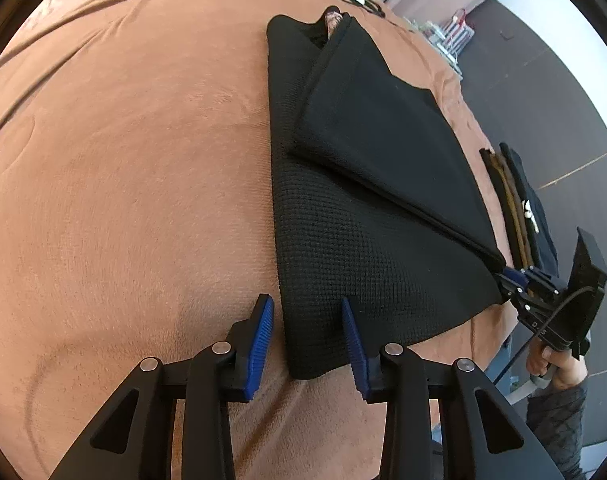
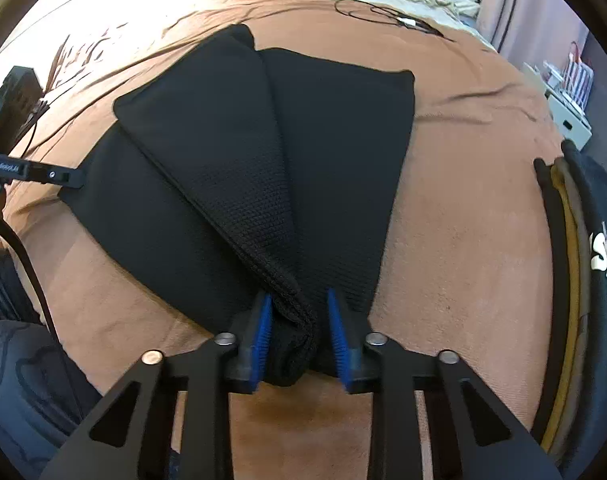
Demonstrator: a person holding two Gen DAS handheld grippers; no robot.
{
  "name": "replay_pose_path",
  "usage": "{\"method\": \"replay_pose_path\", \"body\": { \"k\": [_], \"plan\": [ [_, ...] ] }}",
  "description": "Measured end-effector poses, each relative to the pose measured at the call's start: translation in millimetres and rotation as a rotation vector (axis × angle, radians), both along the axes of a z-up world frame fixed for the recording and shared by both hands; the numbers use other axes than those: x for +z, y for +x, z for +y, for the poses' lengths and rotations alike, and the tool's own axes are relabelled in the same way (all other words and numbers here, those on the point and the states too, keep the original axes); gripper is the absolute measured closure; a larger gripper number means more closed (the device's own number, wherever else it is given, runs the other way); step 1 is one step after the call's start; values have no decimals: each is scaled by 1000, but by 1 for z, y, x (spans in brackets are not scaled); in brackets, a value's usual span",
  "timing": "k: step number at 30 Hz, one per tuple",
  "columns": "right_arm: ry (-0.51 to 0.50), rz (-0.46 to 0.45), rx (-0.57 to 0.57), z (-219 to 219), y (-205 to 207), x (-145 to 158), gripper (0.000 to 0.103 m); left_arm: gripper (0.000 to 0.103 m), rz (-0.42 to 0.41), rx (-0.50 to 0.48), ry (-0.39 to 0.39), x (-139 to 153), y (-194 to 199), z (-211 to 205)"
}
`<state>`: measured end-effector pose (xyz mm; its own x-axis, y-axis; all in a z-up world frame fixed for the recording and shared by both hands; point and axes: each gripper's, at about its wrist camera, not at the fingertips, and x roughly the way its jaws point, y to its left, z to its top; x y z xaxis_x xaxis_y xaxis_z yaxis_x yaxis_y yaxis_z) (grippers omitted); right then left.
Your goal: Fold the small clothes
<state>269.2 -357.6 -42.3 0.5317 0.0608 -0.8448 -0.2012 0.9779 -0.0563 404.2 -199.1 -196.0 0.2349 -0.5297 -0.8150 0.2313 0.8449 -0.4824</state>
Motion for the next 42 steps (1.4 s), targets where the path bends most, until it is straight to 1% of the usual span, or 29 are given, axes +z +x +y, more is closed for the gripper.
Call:
{"method": "replay_pose_path", "body": {
  "k": [1,2,4,6,12,18,22,24,25,26,27,28,29,31,34,39,42],
  "plan": [
    [9,-4,-5,-1,1,1,96,70,-4,7,-6,1,0,1],
    [25,-12,-14,-4,1,4,98,70,-1,13,-16,0,0,3],
    [48,-30,-26,-8,3,9,98,70,6,22,-33,-1,0,6],
    [65,-45,-37,-13,3,14,98,71,5,37,-46,-1,0,9],
    [128,-40,-68,-28,5,18,98,71,-14,18,-11,2,-4,4],
    [126,-3,-99,-31,8,-1,98,71,-9,22,-2,0,-3,0],
    [113,-4,-107,-28,10,2,97,71,-7,24,-6,0,-2,1],
    [102,9,-110,-24,11,6,94,71,-7,24,-4,0,-2,0],
    [89,12,-109,-22,11,9,87,71,-6,25,-5,0,-2,0],
    [74,10,-104,-20,11,13,73,71,-4,26,-9,-1,-2,-1],
    [54,1,-97,-17,10,17,63,71,-1,29,-14,-1,-2,0],
    [36,-13,-89,-13,9,22,41,71,3,32,-20,-2,-1,1],
    [21,-31,-79,-8,7,27,35,71,5,33,-23,-2,-1,2],
    [-7,-60,-48,5,6,35,35,71,5,34,-24,-2,-1,2],
    [-44,-58,-1,26,13,38,35,71,7,33,-24,-2,-1,2],
    [-97,-36,64,61,35,29,35,71,21,40,-49,-5,0,6],
    [-111,-21,88,70,51,20,35,72,21,38,-48,-4,0,7]
  ]
}}
